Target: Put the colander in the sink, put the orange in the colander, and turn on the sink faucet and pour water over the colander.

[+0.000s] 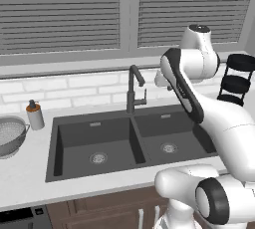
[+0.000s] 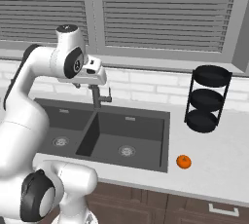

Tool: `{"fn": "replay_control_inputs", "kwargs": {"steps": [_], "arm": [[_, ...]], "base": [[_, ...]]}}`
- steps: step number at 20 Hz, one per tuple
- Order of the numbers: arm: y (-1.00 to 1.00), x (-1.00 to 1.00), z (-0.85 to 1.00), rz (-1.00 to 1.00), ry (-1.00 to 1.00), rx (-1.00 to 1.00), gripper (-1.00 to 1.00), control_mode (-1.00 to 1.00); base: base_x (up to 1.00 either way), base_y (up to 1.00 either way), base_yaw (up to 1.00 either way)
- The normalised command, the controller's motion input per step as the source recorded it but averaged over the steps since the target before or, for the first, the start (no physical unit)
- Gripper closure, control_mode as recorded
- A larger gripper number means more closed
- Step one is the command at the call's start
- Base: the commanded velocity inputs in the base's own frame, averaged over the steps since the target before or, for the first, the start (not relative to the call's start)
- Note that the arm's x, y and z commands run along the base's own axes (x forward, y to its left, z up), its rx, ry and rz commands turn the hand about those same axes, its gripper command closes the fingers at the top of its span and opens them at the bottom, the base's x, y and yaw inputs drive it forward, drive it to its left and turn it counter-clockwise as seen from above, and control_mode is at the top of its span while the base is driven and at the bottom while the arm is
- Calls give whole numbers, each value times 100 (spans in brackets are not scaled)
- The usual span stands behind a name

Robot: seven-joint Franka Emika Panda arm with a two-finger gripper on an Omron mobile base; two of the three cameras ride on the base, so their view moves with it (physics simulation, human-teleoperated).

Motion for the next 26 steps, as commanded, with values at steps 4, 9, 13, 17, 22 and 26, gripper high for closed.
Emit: {"fn": "replay_control_inputs", "kwargs": {"steps": [4, 9, 13, 17, 22, 26], "arm": [[38, -9, 0, 0, 0, -1, -100, -100], [100, -17, 0, -2, 0, -10, -100, -100], [100, -20, 0, -4, 0, -8, -100, -100], [100, -13, 0, -6, 0, -6, -100, -100], [100, -10, -7, -5, 0, -2, -100, -100], [100, -3, -12, -5, 0, 0, -100, -100]], "base": [[0, 0, 0], [0, 0, 0], [0, 0, 0], [0, 0, 0], [0, 0, 0], [0, 0, 0]]}}
